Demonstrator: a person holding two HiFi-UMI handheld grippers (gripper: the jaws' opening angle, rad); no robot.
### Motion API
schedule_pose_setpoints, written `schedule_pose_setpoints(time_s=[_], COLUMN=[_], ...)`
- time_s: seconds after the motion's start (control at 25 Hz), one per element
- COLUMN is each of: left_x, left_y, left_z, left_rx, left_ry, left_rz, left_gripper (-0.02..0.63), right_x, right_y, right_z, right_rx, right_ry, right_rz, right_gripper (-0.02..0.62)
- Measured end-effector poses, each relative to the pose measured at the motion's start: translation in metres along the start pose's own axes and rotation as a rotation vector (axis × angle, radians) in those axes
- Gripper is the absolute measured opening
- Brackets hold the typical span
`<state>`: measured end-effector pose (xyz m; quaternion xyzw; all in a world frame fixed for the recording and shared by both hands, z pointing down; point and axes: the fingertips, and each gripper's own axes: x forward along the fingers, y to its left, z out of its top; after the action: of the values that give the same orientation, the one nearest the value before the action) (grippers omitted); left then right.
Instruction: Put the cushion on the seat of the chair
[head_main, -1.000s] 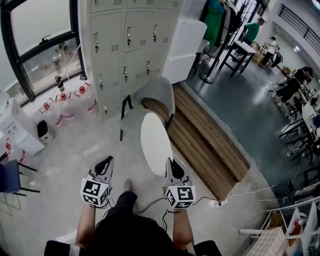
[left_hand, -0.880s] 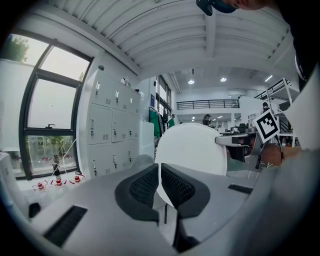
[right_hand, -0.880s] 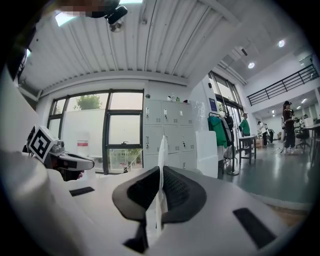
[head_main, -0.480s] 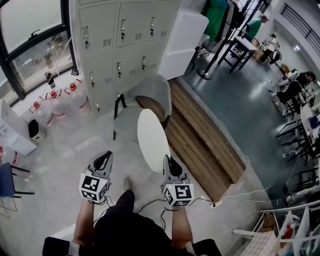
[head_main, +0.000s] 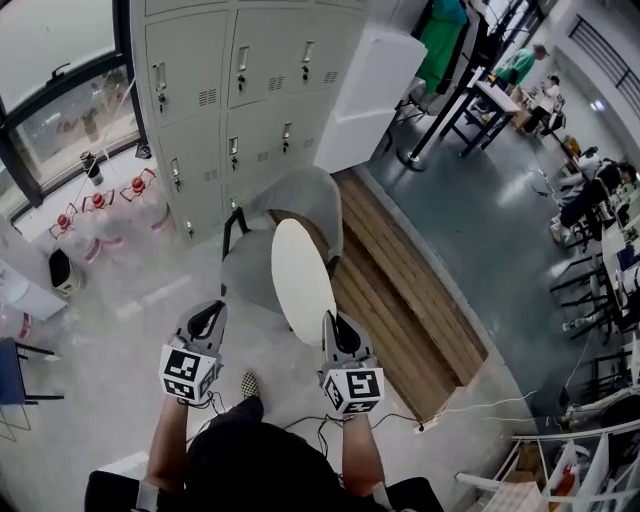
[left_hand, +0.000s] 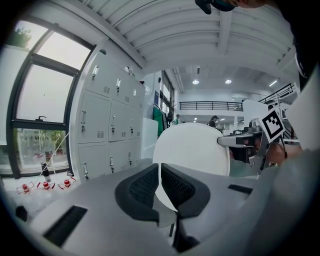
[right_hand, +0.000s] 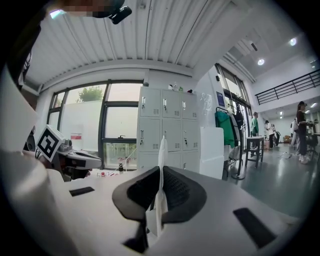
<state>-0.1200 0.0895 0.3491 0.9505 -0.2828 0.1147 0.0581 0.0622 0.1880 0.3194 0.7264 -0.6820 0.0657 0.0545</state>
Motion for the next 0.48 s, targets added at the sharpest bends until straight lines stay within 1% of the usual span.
schedule_pose_setpoints(time_s=[0.2, 0.48], left_x=[0.030, 0.051], left_y=[0.025, 0.061], left_z=[0.005, -0.001], left_rx=[-0.014, -0.034], left_ry=[-0.007, 0.005], left_rz=[0.028, 0.087], left_gripper=[0.028, 0.028], right_x=[0.043, 0.097], right_y=[-0.011, -0.008], right_z=[0.000, -0.004], right_rx=[0.003, 0.009], right_ry=[0.015, 0.035], right_rz=[0.031, 0.095], right_gripper=[0.038, 0.038])
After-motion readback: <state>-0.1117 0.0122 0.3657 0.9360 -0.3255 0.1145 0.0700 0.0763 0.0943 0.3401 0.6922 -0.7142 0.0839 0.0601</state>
